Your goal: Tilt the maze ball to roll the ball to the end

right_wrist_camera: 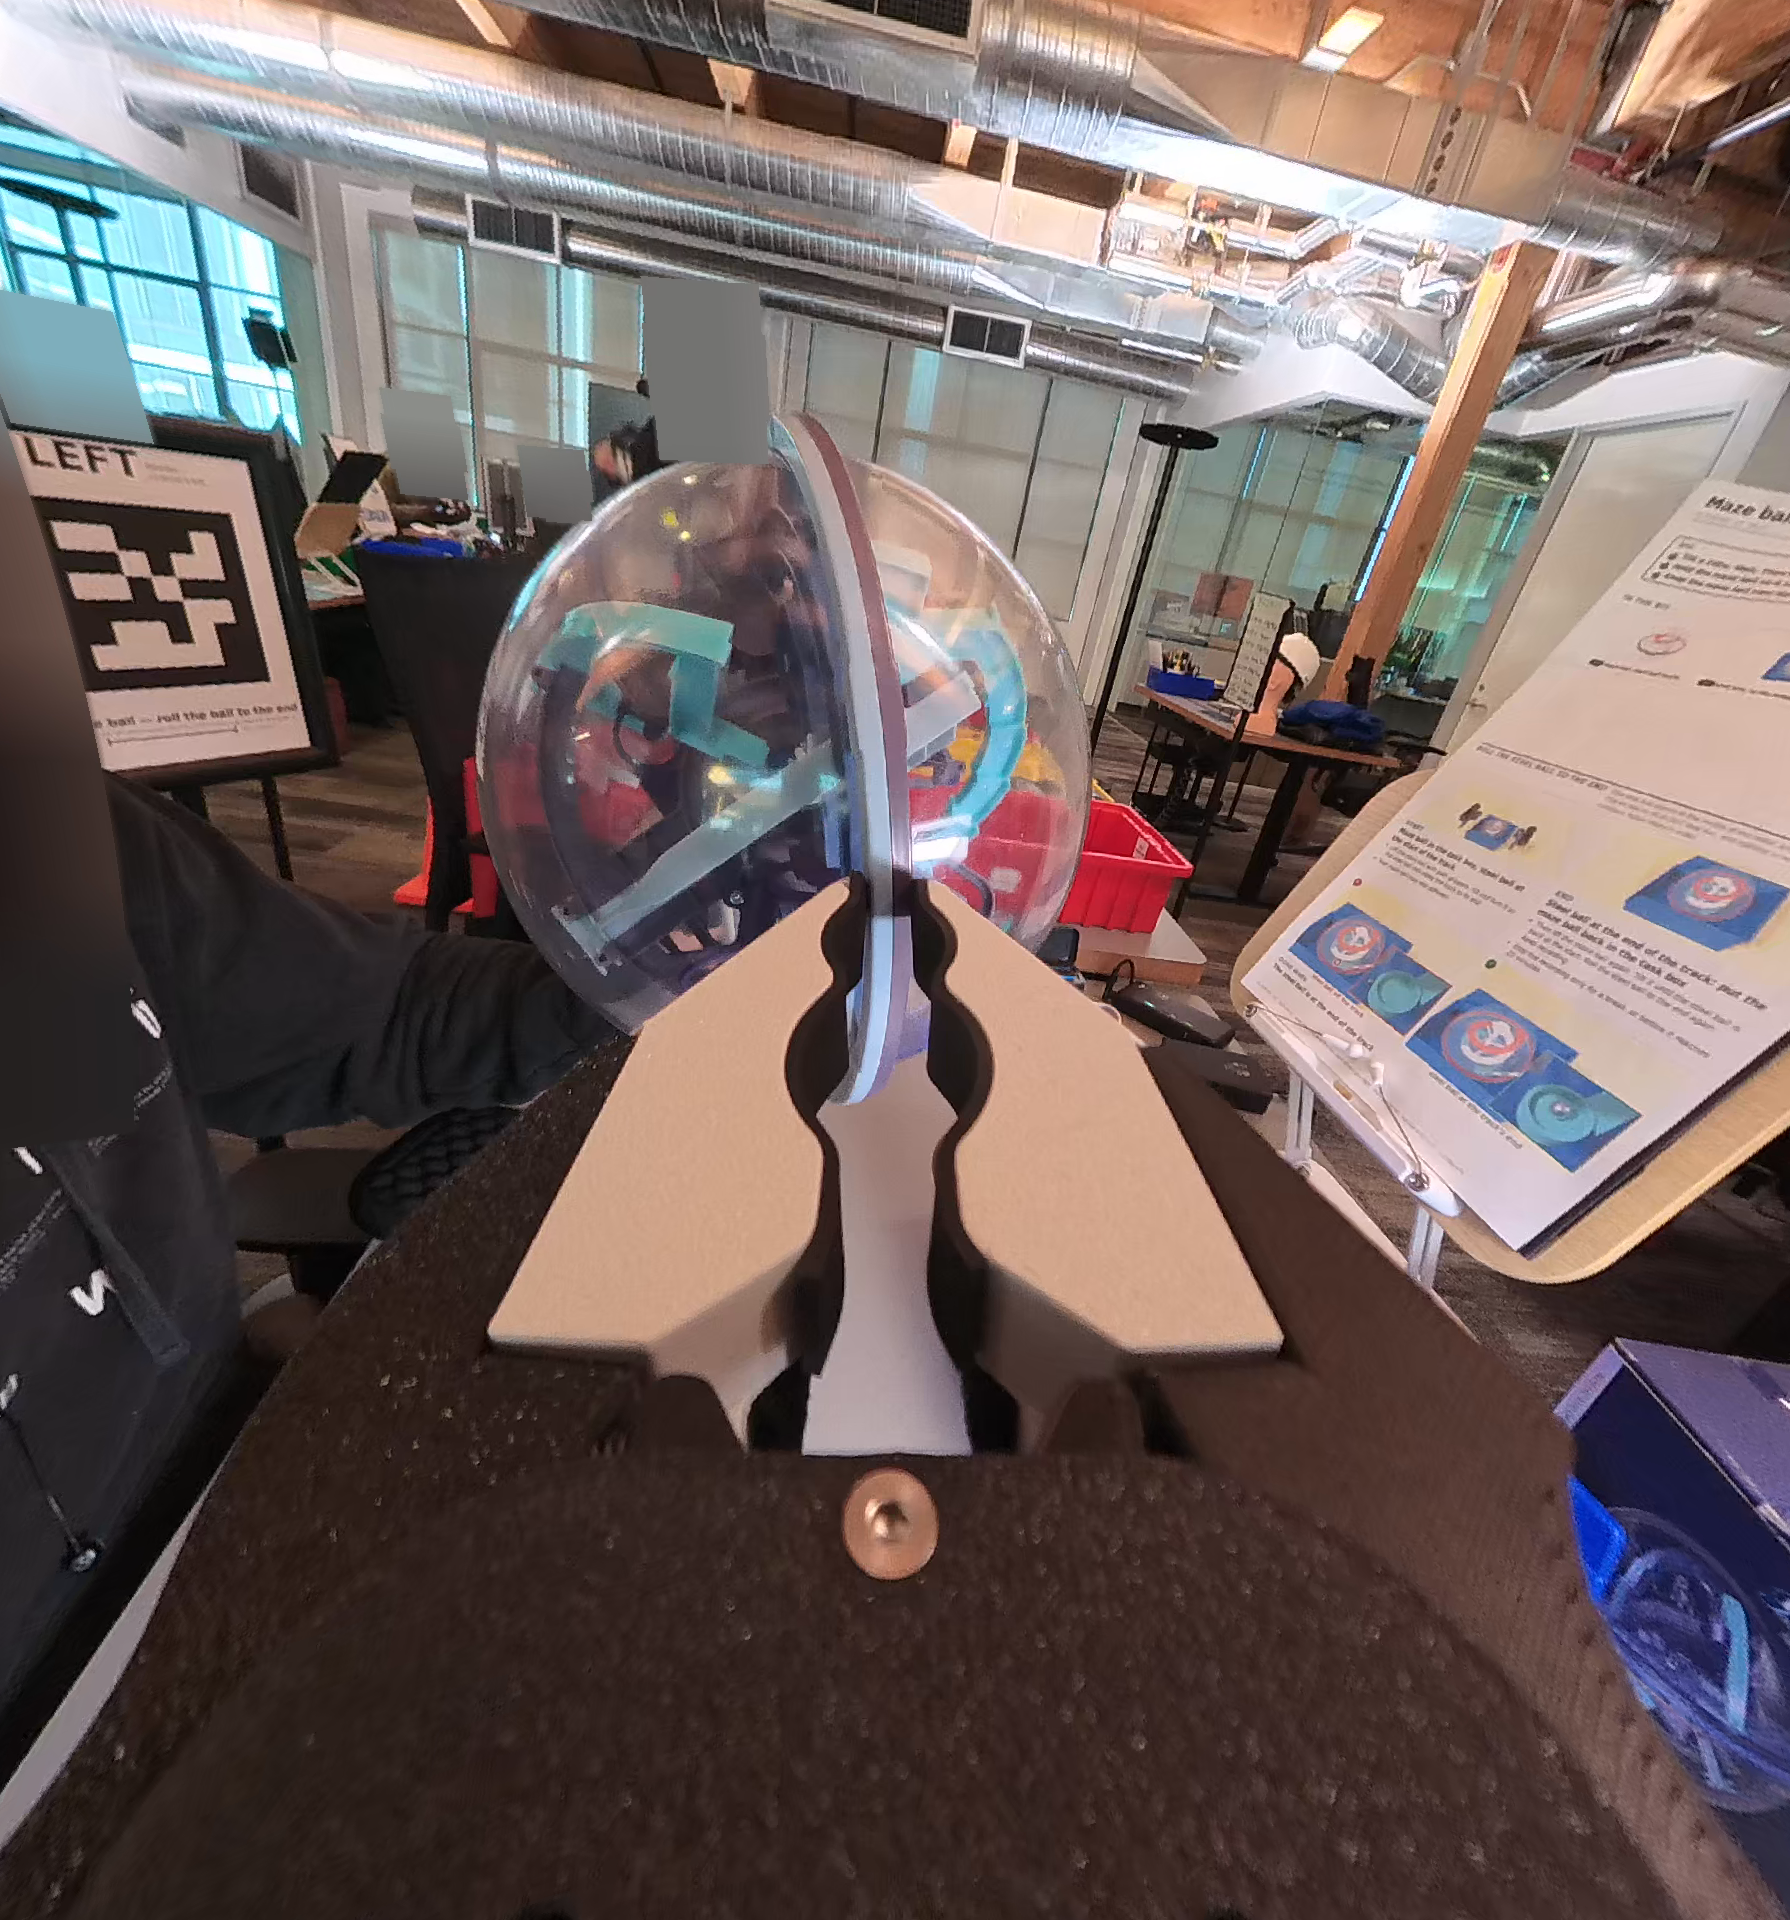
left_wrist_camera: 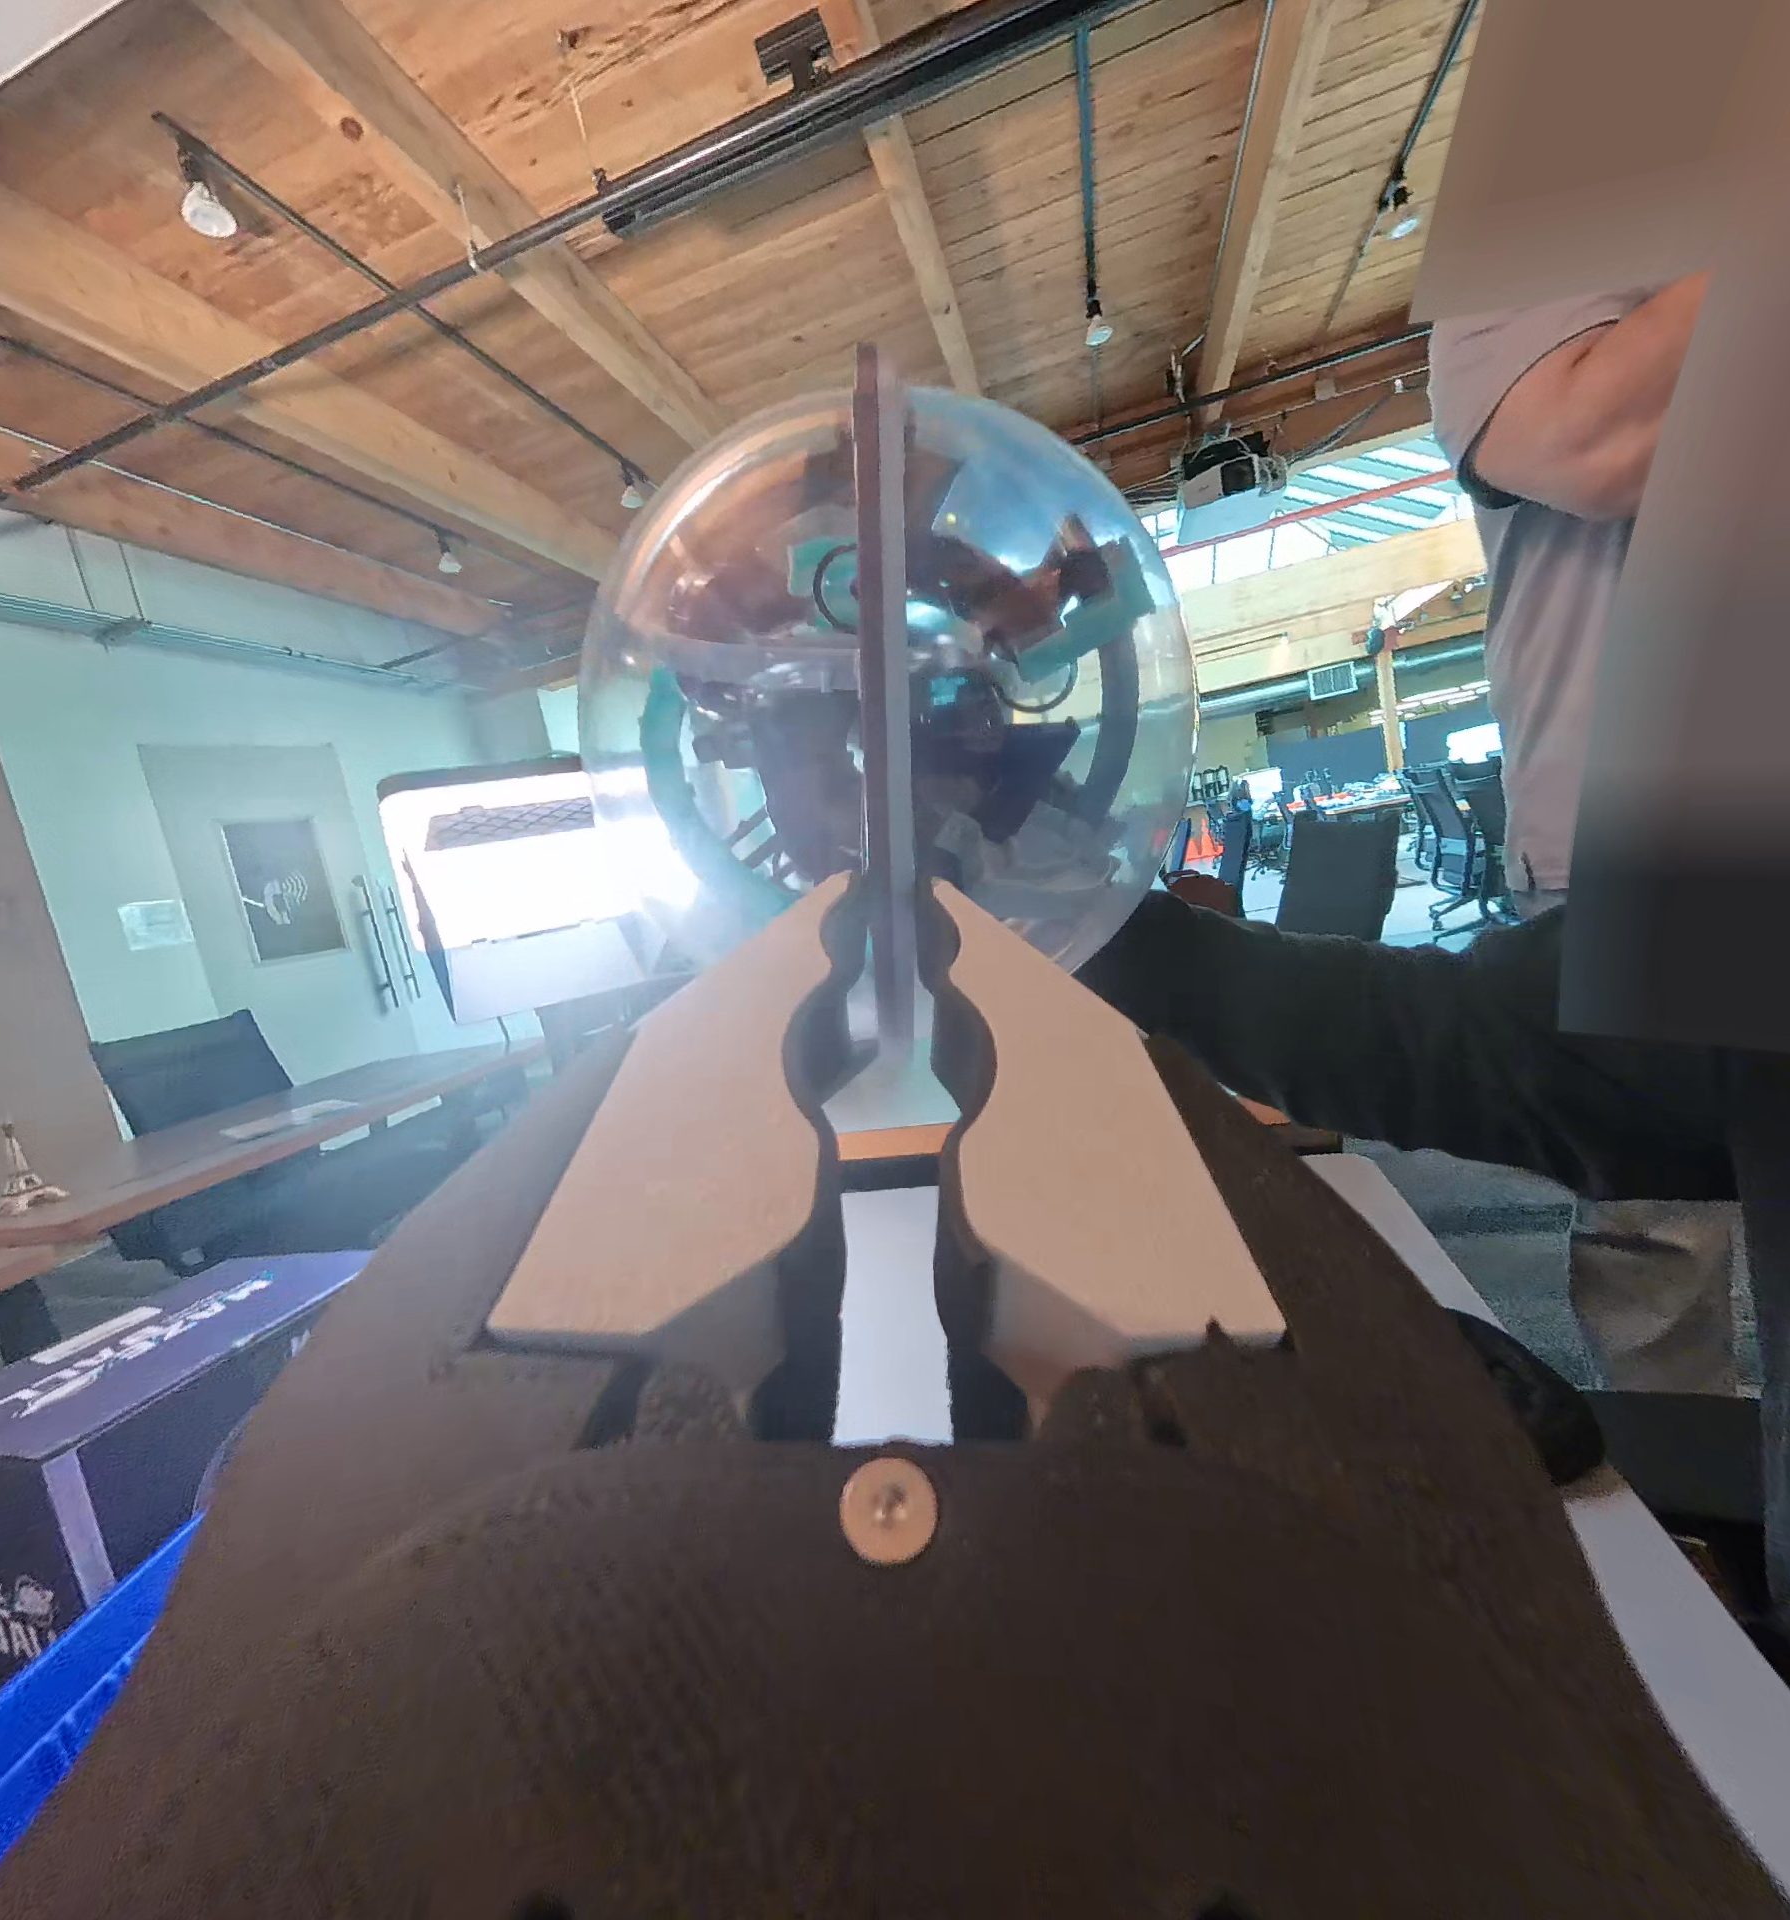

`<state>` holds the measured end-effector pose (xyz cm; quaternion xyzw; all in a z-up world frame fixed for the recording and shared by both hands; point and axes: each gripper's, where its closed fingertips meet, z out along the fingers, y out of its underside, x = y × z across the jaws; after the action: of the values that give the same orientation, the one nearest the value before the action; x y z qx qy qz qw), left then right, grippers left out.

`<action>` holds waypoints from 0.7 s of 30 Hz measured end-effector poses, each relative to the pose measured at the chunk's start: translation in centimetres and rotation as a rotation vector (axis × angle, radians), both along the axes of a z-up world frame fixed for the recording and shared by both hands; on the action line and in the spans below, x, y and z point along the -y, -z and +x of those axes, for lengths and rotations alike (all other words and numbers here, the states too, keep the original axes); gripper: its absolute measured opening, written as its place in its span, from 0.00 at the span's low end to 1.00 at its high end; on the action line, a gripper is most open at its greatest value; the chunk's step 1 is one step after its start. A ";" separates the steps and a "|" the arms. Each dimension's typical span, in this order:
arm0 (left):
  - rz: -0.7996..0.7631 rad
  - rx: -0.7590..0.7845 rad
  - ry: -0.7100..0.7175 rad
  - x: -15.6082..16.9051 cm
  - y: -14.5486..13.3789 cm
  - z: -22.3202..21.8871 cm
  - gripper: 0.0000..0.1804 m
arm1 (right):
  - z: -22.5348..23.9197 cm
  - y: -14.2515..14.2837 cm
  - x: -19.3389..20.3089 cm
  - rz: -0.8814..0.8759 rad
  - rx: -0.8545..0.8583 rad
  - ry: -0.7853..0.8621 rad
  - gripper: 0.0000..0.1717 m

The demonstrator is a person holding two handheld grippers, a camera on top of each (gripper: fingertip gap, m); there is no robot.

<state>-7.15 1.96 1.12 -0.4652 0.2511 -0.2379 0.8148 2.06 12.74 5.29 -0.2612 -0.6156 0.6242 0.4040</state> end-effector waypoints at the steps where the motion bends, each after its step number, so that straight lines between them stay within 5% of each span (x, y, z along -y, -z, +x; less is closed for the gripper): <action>1: -0.001 0.002 -0.007 -0.2 0.4 -0.1 0.04 | -0.1 0.1 0.0 0.010 0.003 0.001 0.03; 13: 0.132 -0.078 -0.038 0.6 -0.7 -0.7 0.04 | -0.4 -0.4 0.8 0.163 -0.064 -0.017 0.03; 21: 0.128 -0.223 -0.081 1.2 -6.7 0.1 0.04 | 0.1 -3.7 0.4 0.111 -0.207 -0.002 0.03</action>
<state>-7.03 0.76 7.82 -0.4457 0.3359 -0.1350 0.8187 2.20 12.37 9.03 -0.1719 -0.6044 0.6131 0.4787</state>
